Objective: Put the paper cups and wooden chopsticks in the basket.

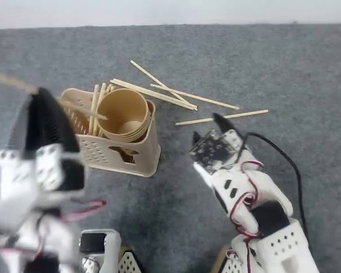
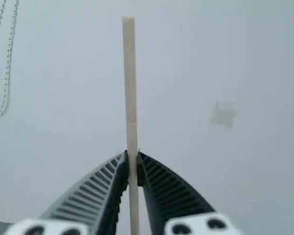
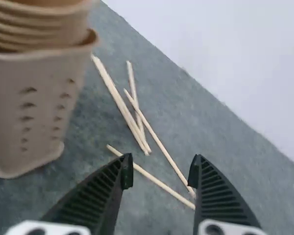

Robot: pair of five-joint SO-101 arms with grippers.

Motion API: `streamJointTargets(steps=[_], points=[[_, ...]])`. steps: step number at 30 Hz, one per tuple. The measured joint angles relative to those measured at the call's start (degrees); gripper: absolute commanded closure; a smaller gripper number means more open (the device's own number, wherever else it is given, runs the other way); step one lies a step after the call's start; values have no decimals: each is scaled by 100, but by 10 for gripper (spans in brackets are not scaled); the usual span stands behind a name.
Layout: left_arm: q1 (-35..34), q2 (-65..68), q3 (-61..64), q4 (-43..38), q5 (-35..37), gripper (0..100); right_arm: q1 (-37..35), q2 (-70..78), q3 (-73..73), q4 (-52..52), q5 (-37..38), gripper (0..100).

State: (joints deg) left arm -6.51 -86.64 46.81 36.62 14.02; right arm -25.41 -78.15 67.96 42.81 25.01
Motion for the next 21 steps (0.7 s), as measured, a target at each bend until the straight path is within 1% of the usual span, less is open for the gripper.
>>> streamJointTargets(steps=[2,3,7,10,12,15,19,21], points=[[-202,9,484,-316,-536,991,185,-308,325,0,0,808],[-378,9,695,-510,-651,991,281,-484,501,0,0,808],[-1046,387,985,-1090,-756,991,466,-1266,1345,0,0,808],[-1169,1055,949,-1099,-756,991,440,-1943,1916,0,0,808],[-1160,1635,800,-862,-756,991,448,-2418,2101,0,0,808],[-1064,2400,387,-290,-756,991,475,-2470,2110,70,0,808],[-835,2699,-88,747,-756,990,457,-2479,2119,105,0,808],[-668,2708,-149,1143,-756,989,475,-2479,2119,105,0,808]])
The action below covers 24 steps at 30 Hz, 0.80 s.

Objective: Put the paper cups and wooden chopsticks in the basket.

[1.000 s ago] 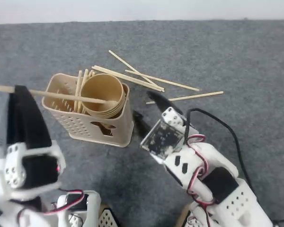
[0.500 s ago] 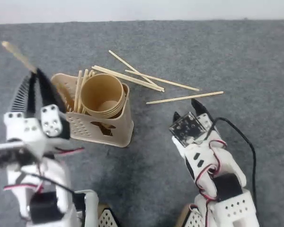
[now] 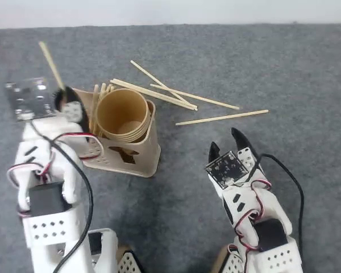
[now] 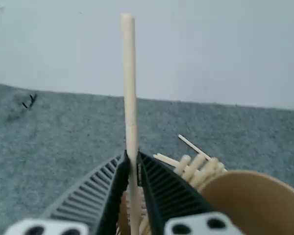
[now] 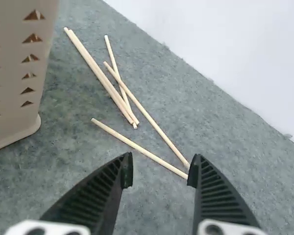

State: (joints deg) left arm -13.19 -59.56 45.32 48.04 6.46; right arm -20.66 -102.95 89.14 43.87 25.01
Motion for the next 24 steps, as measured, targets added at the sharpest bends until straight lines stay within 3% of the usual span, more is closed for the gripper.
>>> streamJointTargets(steps=[4,10,18,24], points=[[149,0,-44,466,0,949,-18,-9,0,0,0,808],[9,-343,-193,695,-123,707,-18,-18,0,0,0,808],[-211,-1477,-193,800,-44,702,-18,-18,0,62,0,809],[-774,-1011,-167,1820,-264,702,264,-18,-782,774,-316,809]])
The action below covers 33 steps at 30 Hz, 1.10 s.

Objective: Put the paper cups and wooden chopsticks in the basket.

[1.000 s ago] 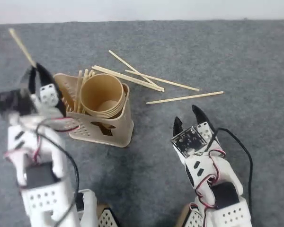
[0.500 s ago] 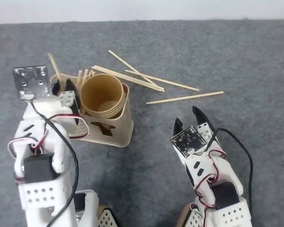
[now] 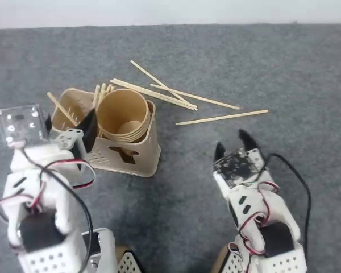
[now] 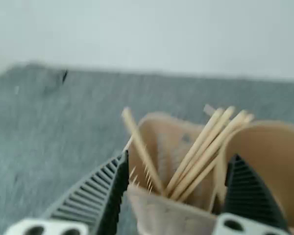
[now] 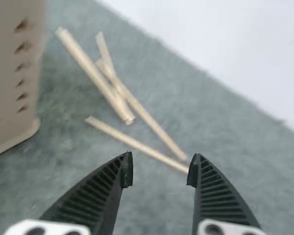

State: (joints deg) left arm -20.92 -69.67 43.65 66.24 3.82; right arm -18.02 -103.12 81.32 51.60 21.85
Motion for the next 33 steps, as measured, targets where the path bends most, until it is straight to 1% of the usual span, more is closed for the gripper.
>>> streamJointTargets(steps=[3,5,6,8,12,14,16,20,24,26,28,33], points=[[-475,369,9,281,0,702,26,-18,-211,26,9,809],[-905,387,167,290,0,702,53,132,-352,26,88,809],[-1134,413,299,290,79,702,62,316,-457,26,114,809],[-1653,466,659,141,457,702,44,809,-791,26,123,809],[-2541,387,1354,-589,1108,702,35,2215,-1943,26,158,809],[-2734,387,1776,-800,1196,702,35,3156,-2699,149,193,809],[-2866,387,2092,-844,1169,702,35,4141,-3499,413,378,809],[-2892,369,2277,-1099,1204,702,70,5978,-5020,1002,677,809],[-2725,369,2242,-1160,1204,702,229,7385,-5785,1187,826,809],[-2444,378,2127,-1134,1204,702,211,7666,-5873,1204,870,809],[-1987,422,2004,-1134,1231,702,193,7719,-5881,1187,870,809],[-1055,475,1415,-1125,1767,702,202,7789,-5873,932,870,809]])
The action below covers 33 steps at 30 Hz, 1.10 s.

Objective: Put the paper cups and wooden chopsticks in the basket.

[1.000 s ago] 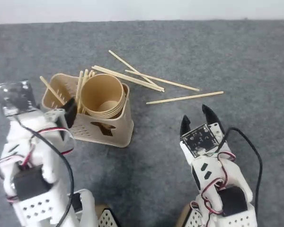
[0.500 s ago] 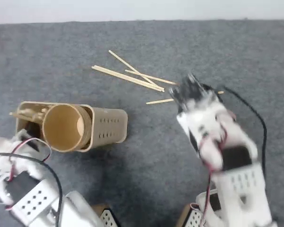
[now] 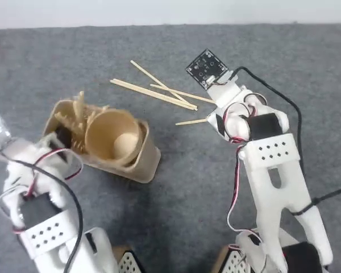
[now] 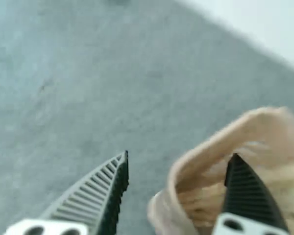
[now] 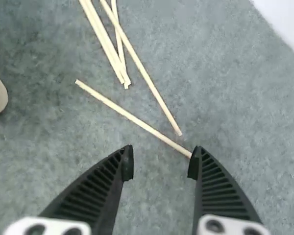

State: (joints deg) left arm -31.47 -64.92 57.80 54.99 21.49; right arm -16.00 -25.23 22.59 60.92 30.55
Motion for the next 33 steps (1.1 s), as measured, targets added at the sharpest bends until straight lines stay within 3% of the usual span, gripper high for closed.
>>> streamJointTargets(steps=[4,8,17,24,33], points=[[475,0,-730,0,220,702,18,18,141,-167,35,809],[536,0,-1319,273,246,702,53,18,141,-167,598,809],[-1301,-44,-2259,870,264,702,334,1266,-510,316,1688,809],[-2435,0,-1011,1029,264,702,457,3182,-2154,1187,3033,809],[-3244,0,1240,-316,-237,702,484,5020,-3657,1908,4352,809]])
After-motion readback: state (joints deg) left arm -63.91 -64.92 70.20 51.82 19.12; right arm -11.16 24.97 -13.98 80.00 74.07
